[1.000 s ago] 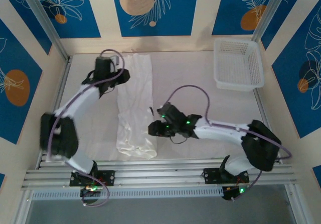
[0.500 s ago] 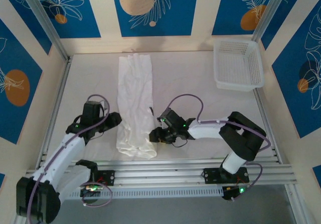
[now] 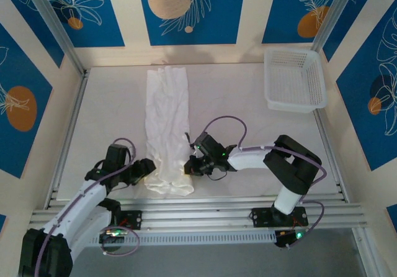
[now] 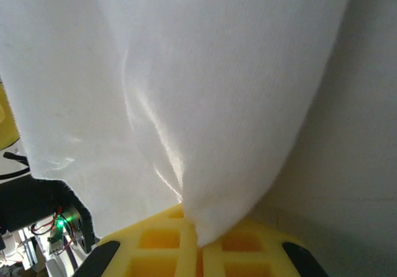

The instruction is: Fold the inside-out t-shirt

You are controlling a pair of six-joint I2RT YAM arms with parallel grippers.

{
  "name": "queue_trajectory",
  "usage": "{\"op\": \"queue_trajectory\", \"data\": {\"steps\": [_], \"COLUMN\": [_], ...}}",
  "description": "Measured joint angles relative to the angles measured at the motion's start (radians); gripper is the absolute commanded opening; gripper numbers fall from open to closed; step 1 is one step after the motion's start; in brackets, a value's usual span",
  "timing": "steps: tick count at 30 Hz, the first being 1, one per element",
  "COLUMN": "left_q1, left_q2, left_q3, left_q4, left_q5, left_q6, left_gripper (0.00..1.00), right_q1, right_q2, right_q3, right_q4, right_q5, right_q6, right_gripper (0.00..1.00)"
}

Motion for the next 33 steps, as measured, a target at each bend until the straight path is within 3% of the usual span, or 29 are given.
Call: {"op": "queue_trajectory", "data": {"steps": [4,10,13,17,22,26,30,33], "left_q1": [-0.009,-0.037,-0.07,-0.1,-0.111,-0.121,-0.149,-0.235], "left_q2": [0.011,0.042,0.051,0.076,0.138,0.12,0.056,-0.005], "left_q3": [-0.024,-0.03,-0.031,-0.031,-0.031,-0.03,-0.021,-0.021], "left_q4": [0.037,0.104,0.136,0.154,0.154,0.121,0.047,-0.005], "left_q5": [0.026,0.052,0.061,0.054,0.033,0.015,-0.009,-0.037], "left_q6": [-0.029,-0.053,-0.055,-0.048,-0.031,-0.018,-0.023,-0.07], "left_gripper": [0.61,0.73,0.73,0.6,0.22,0.03,0.0,0.0], "right_q1": [0.0,0.0,0.0,0.0,0.0,0.0,0.0,0.016], "right_q2": [-0.008,-0.008,-0.008,-0.009,-0.01,-0.026,-0.111,-0.199], "right_q3": [0.0,0.0,0.0,0.0,0.0,-0.009,-0.057,-0.08], "right_q4": [-0.003,-0.008,-0.013,-0.016,-0.031,-0.043,-0.067,-0.111], "right_q5": [0.0,0.0,0.0,0.0,0.002,0.009,0.026,0.04], "right_q6": [0.004,0.008,0.008,0.008,0.015,0.028,0.042,0.047], "right_gripper": [0.05,0.05,0.04,0.04,0.01,0.0,0.0,0.0]}}
